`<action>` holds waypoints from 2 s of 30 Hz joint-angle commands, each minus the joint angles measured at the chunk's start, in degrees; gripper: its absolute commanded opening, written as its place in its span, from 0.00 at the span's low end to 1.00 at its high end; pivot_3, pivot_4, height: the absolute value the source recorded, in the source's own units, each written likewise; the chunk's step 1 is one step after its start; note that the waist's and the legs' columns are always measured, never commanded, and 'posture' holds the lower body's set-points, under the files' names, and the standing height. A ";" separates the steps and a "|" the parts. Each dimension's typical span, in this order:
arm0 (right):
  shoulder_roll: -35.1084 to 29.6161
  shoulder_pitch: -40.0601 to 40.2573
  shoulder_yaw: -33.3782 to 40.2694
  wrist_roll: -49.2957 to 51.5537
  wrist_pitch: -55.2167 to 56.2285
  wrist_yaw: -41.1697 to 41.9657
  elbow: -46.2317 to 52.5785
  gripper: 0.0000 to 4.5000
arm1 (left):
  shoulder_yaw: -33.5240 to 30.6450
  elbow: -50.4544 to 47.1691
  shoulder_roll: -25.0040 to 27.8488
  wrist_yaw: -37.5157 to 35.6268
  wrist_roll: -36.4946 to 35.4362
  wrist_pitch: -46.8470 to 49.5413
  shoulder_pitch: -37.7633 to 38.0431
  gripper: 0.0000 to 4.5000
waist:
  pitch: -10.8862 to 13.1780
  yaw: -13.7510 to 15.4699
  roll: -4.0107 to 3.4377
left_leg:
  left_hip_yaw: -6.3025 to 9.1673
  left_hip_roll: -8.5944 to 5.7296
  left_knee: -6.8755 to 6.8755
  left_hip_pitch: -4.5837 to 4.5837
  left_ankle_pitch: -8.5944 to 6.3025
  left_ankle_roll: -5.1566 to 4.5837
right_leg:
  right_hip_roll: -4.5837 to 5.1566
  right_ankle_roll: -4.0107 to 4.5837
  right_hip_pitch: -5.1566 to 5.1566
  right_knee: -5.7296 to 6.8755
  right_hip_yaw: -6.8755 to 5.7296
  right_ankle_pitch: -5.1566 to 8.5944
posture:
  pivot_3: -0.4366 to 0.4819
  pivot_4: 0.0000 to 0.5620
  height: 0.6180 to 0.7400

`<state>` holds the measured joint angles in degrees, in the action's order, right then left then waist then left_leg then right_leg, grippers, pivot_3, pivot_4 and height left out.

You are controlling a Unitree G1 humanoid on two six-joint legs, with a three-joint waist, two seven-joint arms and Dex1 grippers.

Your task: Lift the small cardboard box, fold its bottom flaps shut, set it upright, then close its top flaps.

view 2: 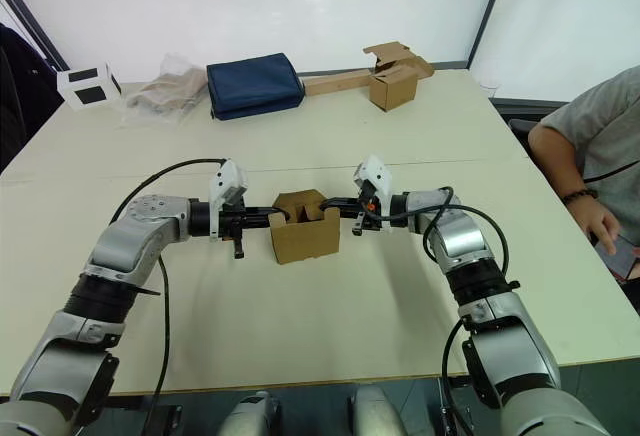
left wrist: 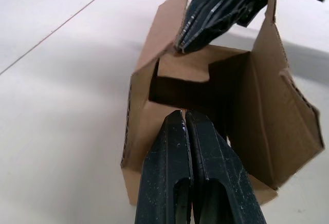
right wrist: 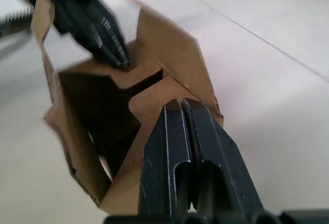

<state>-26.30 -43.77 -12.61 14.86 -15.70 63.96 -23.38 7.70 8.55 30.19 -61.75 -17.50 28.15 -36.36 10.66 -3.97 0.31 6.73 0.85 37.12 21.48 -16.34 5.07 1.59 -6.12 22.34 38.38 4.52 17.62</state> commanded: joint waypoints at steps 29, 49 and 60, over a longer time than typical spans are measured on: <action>1.96 9.96 0.16 11.08 -19.20 -11.09 31.60 0.00 | -3.78 20.98 -5.71 -1.65 0.85 -12.51 -12.19 0.01 | 0.02 0.07 0.01 | 0.04 -0.03 0.17 0.92 0.05 0.09 | 0.01 0.00 0.92 0.18 -0.05 -0.01 | 0.48 0.27 1.00; 5.59 7.64 -3.05 2.45 -13.86 -11.81 20.42 0.00 | -4.72 13.64 -4.68 -4.15 -0.78 -10.63 -7.62 0.01 | 0.01 -0.06 -0.01 | 0.06 -0.03 0.19 0.89 0.05 0.09 | 0.04 0.00 0.88 0.22 -0.05 -0.01 | 0.48 0.27 1.00; 4.70 8.06 -0.15 4.25 -16.35 -12.57 23.69 0.00 | -9.45 -1.50 -0.99 -1.45 -7.57 0.62 -4.16 0.01 | 0.01 -0.03 -0.01 | 0.07 -0.04 0.20 0.89 0.05 0.09 | 0.06 0.00 0.86 0.22 -0.05 -0.01 | 0.48 0.27 1.00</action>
<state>-21.19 -35.84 -14.02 18.82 -32.05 51.57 -1.80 -0.58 10.87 28.36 -63.33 -22.78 26.79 -41.16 10.66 -4.00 0.30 6.79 0.81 37.31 22.37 -16.29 5.15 1.66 -6.12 23.19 38.59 4.48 17.60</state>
